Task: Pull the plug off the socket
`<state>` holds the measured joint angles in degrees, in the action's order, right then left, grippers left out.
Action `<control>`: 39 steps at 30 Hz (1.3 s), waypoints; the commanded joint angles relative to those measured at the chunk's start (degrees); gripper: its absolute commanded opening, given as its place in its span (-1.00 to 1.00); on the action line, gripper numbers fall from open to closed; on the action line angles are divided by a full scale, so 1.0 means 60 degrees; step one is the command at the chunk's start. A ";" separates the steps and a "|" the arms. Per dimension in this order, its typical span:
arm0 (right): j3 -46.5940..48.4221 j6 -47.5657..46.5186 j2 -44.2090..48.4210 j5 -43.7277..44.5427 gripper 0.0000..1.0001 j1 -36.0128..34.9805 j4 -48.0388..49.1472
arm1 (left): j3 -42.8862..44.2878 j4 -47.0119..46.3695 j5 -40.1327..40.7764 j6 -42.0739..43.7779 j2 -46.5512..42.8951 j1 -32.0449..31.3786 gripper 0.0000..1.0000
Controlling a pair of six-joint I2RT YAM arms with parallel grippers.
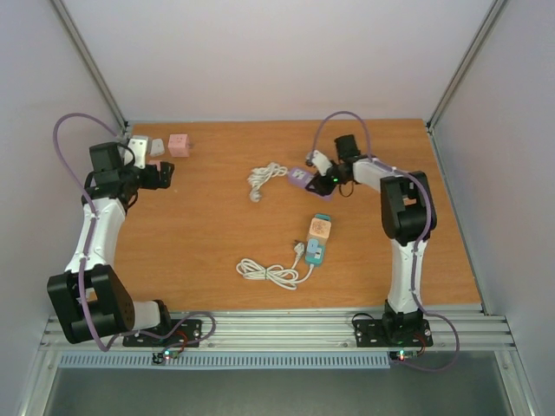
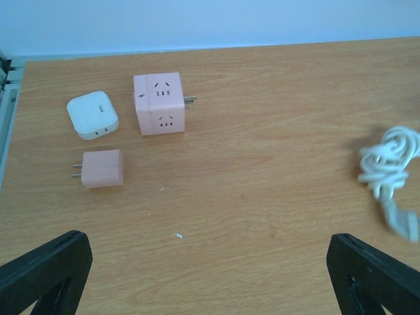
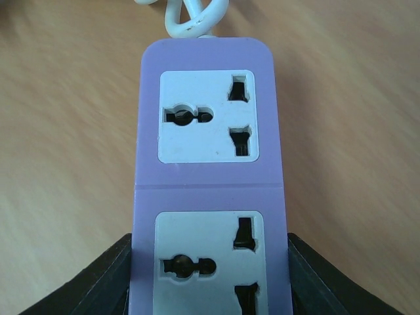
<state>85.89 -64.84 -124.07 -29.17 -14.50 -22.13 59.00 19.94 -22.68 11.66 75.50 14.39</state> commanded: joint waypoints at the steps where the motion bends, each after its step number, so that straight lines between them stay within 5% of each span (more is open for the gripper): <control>1: -0.0723 0.0450 0.0307 0.0589 -0.34 0.1531 -0.0047 | 0.0010 -0.0158 -0.0656 0.0213 0.0103 0.0047 0.99; 8: -0.1457 0.0688 0.0649 0.0851 -0.35 0.4008 0.0420 | 0.0353 0.0698 -0.2604 0.0990 0.0517 -0.0103 0.99; 25: -0.4424 -0.0296 0.2396 0.0631 -0.31 0.7985 0.0885 | 0.0204 0.1442 -0.2543 0.3129 0.1068 -0.2883 0.99; 39: -0.3483 -0.0669 0.3813 -0.1440 0.58 0.7982 -0.1062 | -0.0224 0.2034 -0.2763 0.3825 0.1224 -0.4786 0.99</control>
<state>60.93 -67.53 -105.34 -31.70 33.54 -21.45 59.20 30.72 -38.37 31.51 83.72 -11.33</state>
